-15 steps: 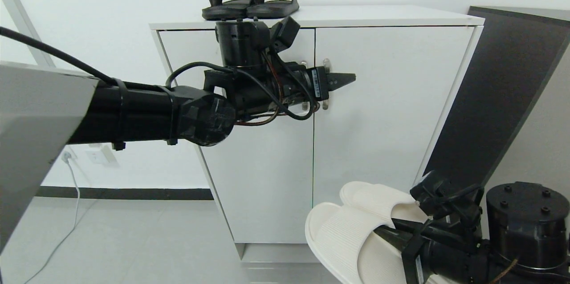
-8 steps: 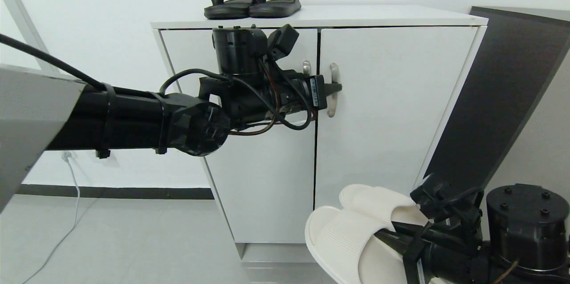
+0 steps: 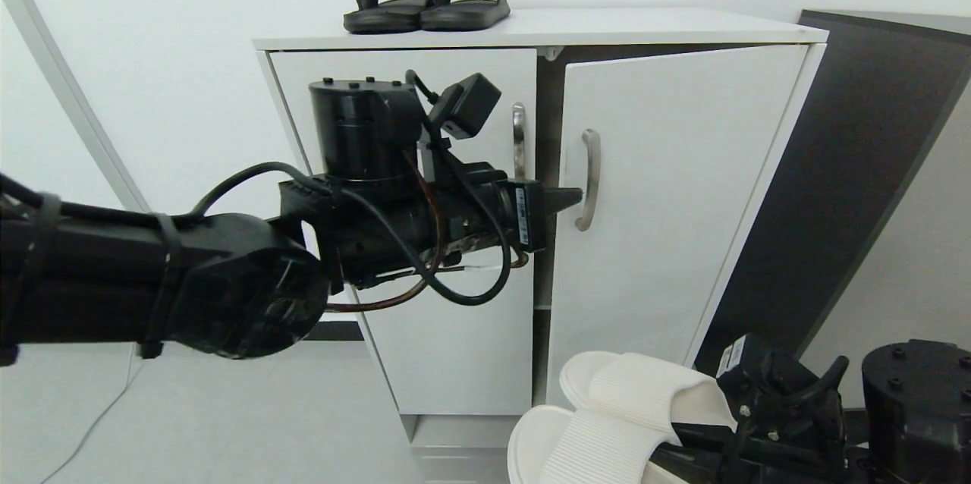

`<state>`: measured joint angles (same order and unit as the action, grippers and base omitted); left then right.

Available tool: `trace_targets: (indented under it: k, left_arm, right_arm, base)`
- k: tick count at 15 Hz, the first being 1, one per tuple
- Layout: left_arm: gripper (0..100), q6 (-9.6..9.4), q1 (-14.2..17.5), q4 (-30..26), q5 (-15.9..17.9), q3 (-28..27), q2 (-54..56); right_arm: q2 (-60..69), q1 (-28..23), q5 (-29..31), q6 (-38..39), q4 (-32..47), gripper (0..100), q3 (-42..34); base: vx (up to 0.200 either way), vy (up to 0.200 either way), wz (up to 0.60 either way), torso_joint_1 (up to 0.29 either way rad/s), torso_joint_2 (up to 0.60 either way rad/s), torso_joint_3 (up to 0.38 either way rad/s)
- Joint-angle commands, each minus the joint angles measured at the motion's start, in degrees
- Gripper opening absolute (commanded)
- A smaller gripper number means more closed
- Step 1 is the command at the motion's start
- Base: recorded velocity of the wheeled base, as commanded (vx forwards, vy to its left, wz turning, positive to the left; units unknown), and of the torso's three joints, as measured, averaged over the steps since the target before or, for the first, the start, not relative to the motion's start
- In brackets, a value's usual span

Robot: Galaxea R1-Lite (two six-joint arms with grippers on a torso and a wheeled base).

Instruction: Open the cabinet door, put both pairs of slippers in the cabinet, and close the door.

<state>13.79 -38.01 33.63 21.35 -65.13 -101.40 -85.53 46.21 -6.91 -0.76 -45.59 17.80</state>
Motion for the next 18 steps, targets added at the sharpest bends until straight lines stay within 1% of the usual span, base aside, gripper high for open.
trace_targets:
  k: [1,2,4,5,8,13,14,17,18]
  left_arm:
    - [0,0.1,-0.7,3.4,0.0,6.9,6.9]
    - [0,0.27,0.0,5.1,-0.1,8.0,7.0]
    - [0,0.36,2.4,6.3,-0.1,8.4,6.1]
    - [0,0.63,3.5,6.4,-0.1,7.5,4.8]
    - [0,1.42,4.8,6.3,-0.7,1.1,-0.6]
    - [0,1.51,4.4,6.3,-0.8,-8.3,-8.1]
    - [0,1.42,4.3,5.9,-1.5,-9.4,-9.1]
    - [0,1.42,3.5,6.2,-5.6,-11.2,-10.9]
    - [0,1.59,3.2,6.2,-5.6,-11.3,-10.8]
  right_arm:
    - [0.0,0.0,-0.1,0.0,0.0,0,-0.3]
    - [-0.1,0.1,-0.3,0.0,0.0,0,-0.3]
    - [-0.3,0.5,-0.3,0.0,0.0,0,-0.3]
    - [-0.3,0.5,-0.3,0.0,0.0,0,-0.3]
    - [-0.3,0.5,-0.3,0.0,0.1,0,-0.4]
    - [-0.4,0.5,-0.2,0.0,0.1,0,-0.3]
    - [-0.4,0.5,-0.2,0.0,0.1,0,-0.3]
    - [-0.9,0.5,-0.2,0.0,0.1,0,-0.4]
    - [-1.1,0.5,-0.2,-0.1,0.1,0,-0.4]
  base:
    - [0.0,0.0,0.0,0.0,0.0,0.0]
    - [0.0,0.0,0.0,0.0,0.0,0.0]
    - [0.0,0.0,0.0,0.0,0.0,0.0]
    - [0.0,0.0,0.0,0.0,0.0,0.0]
    - [0.0,0.0,0.0,0.0,0.0,0.0]
    - [0.0,0.0,0.0,0.0,0.0,0.0]
    - [0.0,0.0,0.0,0.0,0.0,0.0]
    - [0.0,0.0,0.0,0.0,0.0,0.0]
    - [0.0,0.0,0.0,0.0,0.0,0.0]
